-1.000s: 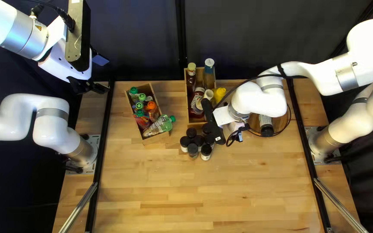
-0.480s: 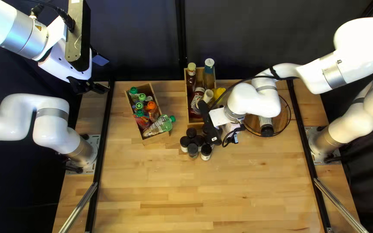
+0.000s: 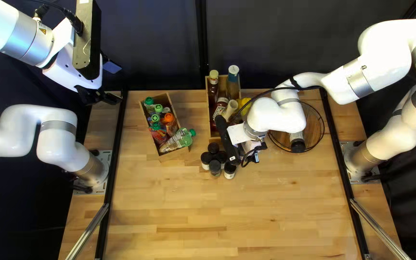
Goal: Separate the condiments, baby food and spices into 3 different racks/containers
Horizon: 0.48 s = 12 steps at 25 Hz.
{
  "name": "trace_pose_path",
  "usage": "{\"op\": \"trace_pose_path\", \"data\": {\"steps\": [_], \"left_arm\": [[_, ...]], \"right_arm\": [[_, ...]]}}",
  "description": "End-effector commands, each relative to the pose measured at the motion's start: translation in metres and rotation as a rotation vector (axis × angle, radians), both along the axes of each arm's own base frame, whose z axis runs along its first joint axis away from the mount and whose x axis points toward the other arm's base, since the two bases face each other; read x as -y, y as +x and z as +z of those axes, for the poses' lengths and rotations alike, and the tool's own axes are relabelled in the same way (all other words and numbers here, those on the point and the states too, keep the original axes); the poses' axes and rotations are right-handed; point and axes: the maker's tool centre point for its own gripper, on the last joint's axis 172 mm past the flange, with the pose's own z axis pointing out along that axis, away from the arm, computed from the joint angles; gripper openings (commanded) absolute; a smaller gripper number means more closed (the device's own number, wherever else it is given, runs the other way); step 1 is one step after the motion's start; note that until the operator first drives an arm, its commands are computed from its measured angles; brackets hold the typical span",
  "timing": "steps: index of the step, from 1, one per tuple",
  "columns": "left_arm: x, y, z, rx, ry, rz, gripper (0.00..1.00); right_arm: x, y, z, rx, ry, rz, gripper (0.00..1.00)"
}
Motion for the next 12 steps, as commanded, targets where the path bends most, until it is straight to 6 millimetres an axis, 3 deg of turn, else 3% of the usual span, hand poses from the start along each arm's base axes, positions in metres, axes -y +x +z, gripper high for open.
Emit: {"op": "trace_pose_path", "data": {"steps": [1, 3, 8, 12], "left_arm": [[0.0, 0.0, 0.0, 0.0, 0.0, 0.0, 1.0], [0.0, 0.0, 0.0, 0.0, 0.0, 0.0, 1.0], [0.0, 0.0, 0.0, 0.0, 0.0, 0.0, 1.0], [0.0, 0.0, 0.0, 0.0, 0.0, 0.0, 1.0]], "right_arm": [[0.0, -0.007, 0.012, 0.006, -0.008, -0.006, 0.01], [0.0, -0.013, 0.023, 0.009, -0.013, -0.008, 0.01], [0.009, -0.043, 0.07, 0.013, -0.023, -0.011, 0.0], [0.033, -0.069, 0.113, 0.012, -0.012, -0.011, 0.0]]}}
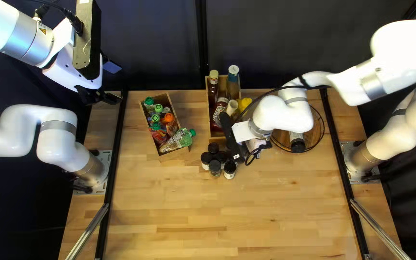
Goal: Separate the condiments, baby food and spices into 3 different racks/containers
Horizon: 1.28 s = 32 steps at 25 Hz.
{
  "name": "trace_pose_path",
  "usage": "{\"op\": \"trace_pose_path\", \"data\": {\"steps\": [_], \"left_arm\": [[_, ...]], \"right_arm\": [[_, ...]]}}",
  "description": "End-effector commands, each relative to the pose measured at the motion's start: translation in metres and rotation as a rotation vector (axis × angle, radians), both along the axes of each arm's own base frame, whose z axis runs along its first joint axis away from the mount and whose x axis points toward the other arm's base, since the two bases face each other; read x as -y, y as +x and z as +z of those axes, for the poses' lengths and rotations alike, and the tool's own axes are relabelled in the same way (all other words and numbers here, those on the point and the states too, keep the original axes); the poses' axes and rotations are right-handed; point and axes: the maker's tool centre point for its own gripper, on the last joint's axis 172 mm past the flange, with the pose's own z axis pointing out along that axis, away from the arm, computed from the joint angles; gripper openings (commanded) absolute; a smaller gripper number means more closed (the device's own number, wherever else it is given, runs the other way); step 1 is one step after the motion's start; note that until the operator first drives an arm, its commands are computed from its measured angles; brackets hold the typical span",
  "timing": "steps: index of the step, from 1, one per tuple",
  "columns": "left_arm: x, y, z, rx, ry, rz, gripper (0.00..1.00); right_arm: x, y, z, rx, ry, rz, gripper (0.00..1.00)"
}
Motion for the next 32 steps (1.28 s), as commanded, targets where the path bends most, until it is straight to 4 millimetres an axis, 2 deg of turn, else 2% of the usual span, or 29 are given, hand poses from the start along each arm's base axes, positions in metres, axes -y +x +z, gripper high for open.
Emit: {"op": "trace_pose_path", "data": {"steps": [1, 8, 13, 19, 23, 32], "left_arm": [[0.0, 0.0, 0.0, 0.0, 0.0, 0.0, 1.0], [0.0, 0.0, 0.0, 0.0, 0.0, 0.0, 1.0], [0.0, 0.0, 0.0, 0.0, 0.0, 0.0, 1.0], [0.0, 0.0, 0.0, 0.0, 0.0, 0.0, 1.0], [0.0, 0.0, 0.0, 0.0, 0.0, 0.0, 1.0], [0.0, 0.0, 0.0, 0.0, 0.0, 0.0, 1.0]], "right_arm": [[0.027, -0.031, 0.041, -0.005, 0.021, -0.005, 0.0], [0.094, -0.08, 0.082, -0.005, 0.086, -0.041, 0.0], [0.126, -0.11, 0.089, 0.001, 0.1, -0.082, 0.0], [0.157, -0.143, 0.075, 0.013, 0.092, -0.147, 0.0], [0.177, -0.166, 0.051, 0.023, 0.08, -0.196, 0.0], [0.195, -0.18, 0.012, 0.019, 0.059, -0.25, 0.0]]}}
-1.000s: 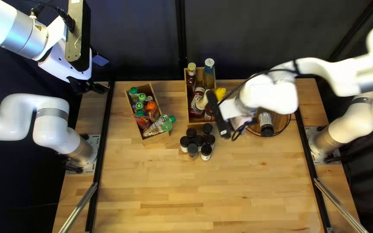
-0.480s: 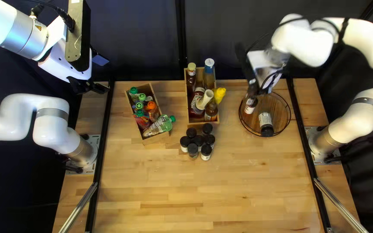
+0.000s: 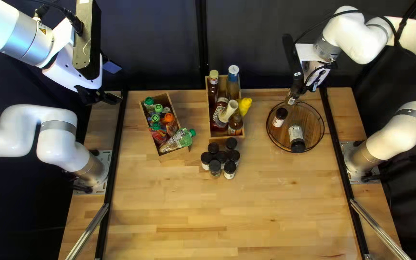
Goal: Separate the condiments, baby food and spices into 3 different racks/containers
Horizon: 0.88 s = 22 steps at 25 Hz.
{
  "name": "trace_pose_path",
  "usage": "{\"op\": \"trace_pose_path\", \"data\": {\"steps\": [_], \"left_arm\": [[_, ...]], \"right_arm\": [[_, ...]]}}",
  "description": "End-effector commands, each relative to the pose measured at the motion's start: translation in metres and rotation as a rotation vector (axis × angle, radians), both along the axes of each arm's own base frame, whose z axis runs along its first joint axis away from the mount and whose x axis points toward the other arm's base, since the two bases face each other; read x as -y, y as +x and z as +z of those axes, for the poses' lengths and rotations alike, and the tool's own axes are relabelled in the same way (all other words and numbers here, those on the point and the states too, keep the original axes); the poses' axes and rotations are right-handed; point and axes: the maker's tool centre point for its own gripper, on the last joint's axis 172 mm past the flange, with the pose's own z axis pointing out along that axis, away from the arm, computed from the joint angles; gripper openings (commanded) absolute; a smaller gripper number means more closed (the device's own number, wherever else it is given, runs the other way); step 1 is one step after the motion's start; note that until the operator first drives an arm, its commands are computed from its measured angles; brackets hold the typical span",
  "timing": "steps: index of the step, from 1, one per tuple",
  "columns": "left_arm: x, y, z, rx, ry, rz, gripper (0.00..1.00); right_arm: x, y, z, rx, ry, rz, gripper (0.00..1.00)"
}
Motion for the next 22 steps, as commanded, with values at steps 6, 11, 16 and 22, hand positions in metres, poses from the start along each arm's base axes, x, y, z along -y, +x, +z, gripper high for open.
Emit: {"op": "trace_pose_path", "data": {"steps": [6, 11, 16, 22], "left_arm": [[0.0, 0.0, 0.0, 0.0, 0.0, 0.0, 1.0], [0.0, 0.0, 0.0, 0.0, 0.0, 0.0, 1.0], [0.0, 0.0, 0.0, 0.0, 0.0, 0.0, 1.0], [0.0, 0.0, 0.0, 0.0, 0.0, 0.0, 1.0]], "right_arm": [[0.005, 0.0, -0.034, -0.027, -0.018, -0.03, 0.0], [-0.002, 0.002, -0.047, -0.042, -0.024, -0.031, 0.0], [-0.007, 0.001, -0.061, -0.052, -0.02, -0.027, 0.0], [-0.006, 0.001, -0.07, -0.056, -0.012, -0.024, 0.0]]}}
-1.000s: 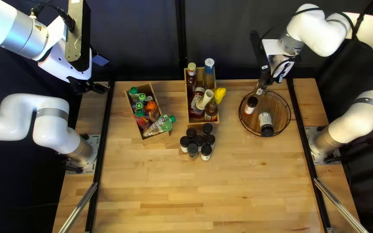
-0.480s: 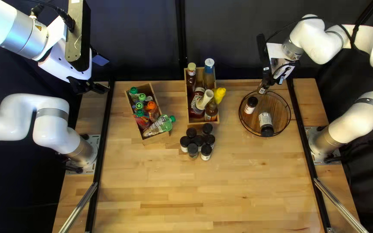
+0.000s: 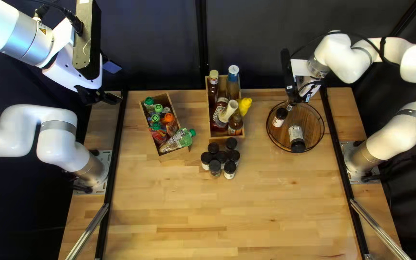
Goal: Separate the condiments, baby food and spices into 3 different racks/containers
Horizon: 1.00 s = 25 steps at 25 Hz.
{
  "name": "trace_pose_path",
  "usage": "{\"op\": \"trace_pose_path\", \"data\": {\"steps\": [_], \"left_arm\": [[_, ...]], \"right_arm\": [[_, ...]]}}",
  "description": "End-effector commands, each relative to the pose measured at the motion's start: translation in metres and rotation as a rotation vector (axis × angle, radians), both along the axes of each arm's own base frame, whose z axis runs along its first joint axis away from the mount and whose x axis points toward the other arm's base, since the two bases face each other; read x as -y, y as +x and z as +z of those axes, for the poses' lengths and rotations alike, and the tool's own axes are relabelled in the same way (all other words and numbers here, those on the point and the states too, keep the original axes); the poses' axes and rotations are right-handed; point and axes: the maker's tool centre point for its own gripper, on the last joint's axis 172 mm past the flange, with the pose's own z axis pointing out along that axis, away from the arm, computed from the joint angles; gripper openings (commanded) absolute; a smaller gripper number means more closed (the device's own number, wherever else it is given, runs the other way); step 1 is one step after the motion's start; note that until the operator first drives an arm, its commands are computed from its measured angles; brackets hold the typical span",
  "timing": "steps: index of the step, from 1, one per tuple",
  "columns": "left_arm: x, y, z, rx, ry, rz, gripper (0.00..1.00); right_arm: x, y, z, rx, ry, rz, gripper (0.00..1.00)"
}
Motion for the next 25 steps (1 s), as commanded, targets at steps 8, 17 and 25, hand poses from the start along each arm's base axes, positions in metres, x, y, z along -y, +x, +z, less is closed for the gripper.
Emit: {"op": "trace_pose_path", "data": {"steps": [8, 17, 25], "left_arm": [[0.0, 0.0, 0.0, 0.0, 0.0, 0.0, 1.0], [0.0, 0.0, 0.0, 0.0, 0.0, 0.0, 1.0], [0.0, 0.0, 0.0, 0.0, 0.0, 0.0, 1.0]], "right_arm": [[0.0, 0.001, -0.007, -0.004, 0.003, 0.005, 0.92], [-0.026, 0.012, 0.041, 0.03, -0.019, 0.018, 1.0], [-0.102, 0.068, 0.09, 0.118, 0.055, 0.07, 1.0]]}}
